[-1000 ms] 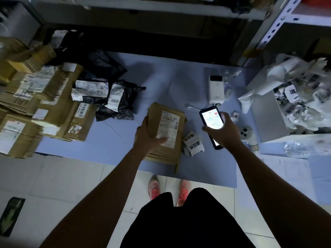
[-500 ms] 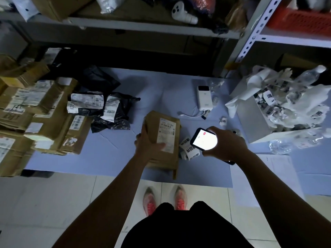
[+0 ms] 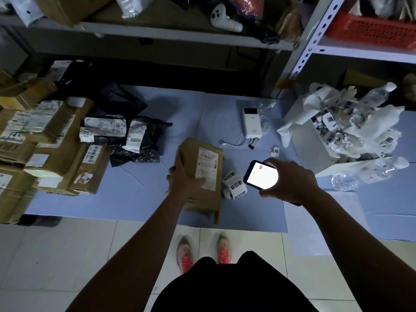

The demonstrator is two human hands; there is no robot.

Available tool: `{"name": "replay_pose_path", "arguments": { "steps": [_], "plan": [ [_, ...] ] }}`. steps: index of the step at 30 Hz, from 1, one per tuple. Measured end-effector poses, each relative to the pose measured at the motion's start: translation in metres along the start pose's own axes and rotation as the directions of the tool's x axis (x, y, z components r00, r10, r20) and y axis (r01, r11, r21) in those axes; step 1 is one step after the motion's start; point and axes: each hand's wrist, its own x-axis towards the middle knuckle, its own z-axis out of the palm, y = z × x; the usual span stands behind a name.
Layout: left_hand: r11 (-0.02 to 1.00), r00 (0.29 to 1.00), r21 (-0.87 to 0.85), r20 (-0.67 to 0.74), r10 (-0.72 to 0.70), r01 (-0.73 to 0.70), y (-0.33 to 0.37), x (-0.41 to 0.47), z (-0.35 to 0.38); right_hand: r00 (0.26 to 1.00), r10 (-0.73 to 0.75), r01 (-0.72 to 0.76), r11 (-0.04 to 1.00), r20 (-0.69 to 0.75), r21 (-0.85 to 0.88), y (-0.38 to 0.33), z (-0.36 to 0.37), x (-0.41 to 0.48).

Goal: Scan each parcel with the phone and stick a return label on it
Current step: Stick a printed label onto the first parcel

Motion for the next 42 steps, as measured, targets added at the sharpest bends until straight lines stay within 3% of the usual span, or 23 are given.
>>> {"name": "replay_pose_path", "arguments": {
  "steps": [9,16,23,28,36,38,42],
  "plan": [
    [1.0,1.0,0.011,0.006,-0.007,0.007,0.004,-0.003,0.001,1.0,0.021,-0.021,1.0,0.003,0.006,0.006,-0.008,-0.001],
    [0.987,0.999,-0.163,0.051,0.01,-0.002,-0.014,0.01,-0.013,0.978,0.207,-0.205,0.957,0.011,0.206,0.021,0.038,0.013],
    [0.982,0.999,-0.19,0.039,0.023,-0.016,-0.026,0.004,-0.021,0.931,0.357,-0.365,0.901,0.074,0.235,0.033,0.112,0.037],
    [0.993,1.0,-0.121,0.004,0.013,-0.013,-0.024,0.001,-0.017,0.935,0.355,-0.347,0.905,0.014,0.247,0.03,0.13,0.048],
    [0.999,0.999,0.038,-0.038,-0.011,0.012,-0.021,0.0,-0.016,0.945,0.317,-0.327,0.93,0.082,0.168,0.029,0.136,0.055],
    [0.995,0.999,0.101,-0.052,0.005,0.0,-0.02,0.0,-0.017,0.96,0.277,-0.279,0.95,0.032,0.139,0.022,0.134,0.058],
    [0.975,0.991,0.215,-0.11,0.075,-0.05,-0.013,-0.007,-0.016,0.992,0.119,-0.081,0.851,-0.041,0.519,-0.013,0.124,0.063]
  ]
}}
